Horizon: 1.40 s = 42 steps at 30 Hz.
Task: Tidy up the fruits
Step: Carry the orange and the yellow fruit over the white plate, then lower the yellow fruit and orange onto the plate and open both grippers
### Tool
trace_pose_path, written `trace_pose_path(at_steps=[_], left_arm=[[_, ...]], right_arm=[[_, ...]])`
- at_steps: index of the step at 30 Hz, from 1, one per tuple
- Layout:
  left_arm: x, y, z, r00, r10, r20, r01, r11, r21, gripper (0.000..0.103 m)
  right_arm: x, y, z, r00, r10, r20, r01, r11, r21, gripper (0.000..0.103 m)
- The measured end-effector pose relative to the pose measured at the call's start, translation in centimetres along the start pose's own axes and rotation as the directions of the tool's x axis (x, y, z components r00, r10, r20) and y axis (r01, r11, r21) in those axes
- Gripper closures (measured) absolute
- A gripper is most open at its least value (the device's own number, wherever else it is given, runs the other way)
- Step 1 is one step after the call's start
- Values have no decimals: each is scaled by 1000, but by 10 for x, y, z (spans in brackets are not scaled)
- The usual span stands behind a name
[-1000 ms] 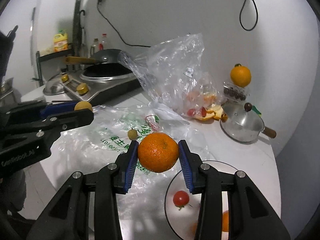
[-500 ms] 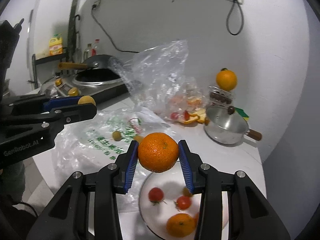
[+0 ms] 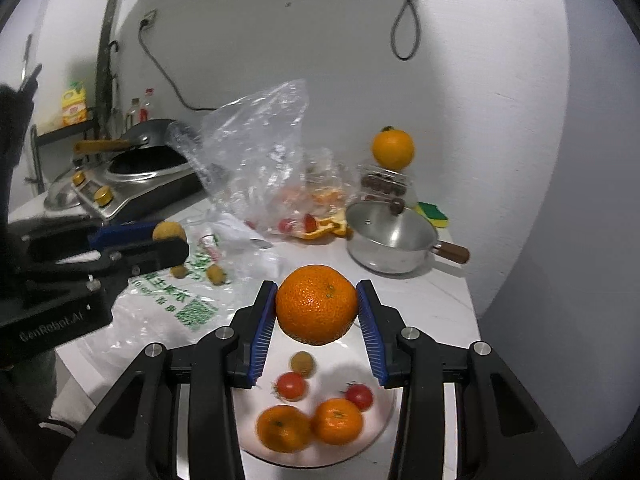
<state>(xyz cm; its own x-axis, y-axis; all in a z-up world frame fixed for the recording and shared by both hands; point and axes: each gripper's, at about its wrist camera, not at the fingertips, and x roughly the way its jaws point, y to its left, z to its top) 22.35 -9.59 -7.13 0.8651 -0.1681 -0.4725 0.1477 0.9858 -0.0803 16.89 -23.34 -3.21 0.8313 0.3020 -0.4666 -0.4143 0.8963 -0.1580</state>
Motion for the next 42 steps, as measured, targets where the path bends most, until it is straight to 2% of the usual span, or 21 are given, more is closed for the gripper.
trace_pose_path(at_steps=[8,18,22,32,34,42], left_arm=[[26,-14,-10,999,-30,-43,32,999,39,79],[72,-4,-27,987,-20,-160,19,1000,-11,78],[82,-3,-30,983,-24,-180,21,1000,-19,78],[90,-1,-29,981,-25,-190,20,999,-27,78],[90,1,-29,981,-20,-194,14,999,-32,74],[76,9,-30,981,1,-195,-11,999,-49,74]], right_arm=[[16,-24,-17,1000,1,-24,1,997,77,60],[51,-32,-25,994,31,-101,-22,996,89,60],[65,-33,-30,990,50,-130,-38,995,95,60],[96,-37,-45,974,67,-217,-42,992,118,60],[100,-36,-47,970,72,-231,-45,992,118,60],[106,-36,-52,961,75,-267,-41,990,133,60]])
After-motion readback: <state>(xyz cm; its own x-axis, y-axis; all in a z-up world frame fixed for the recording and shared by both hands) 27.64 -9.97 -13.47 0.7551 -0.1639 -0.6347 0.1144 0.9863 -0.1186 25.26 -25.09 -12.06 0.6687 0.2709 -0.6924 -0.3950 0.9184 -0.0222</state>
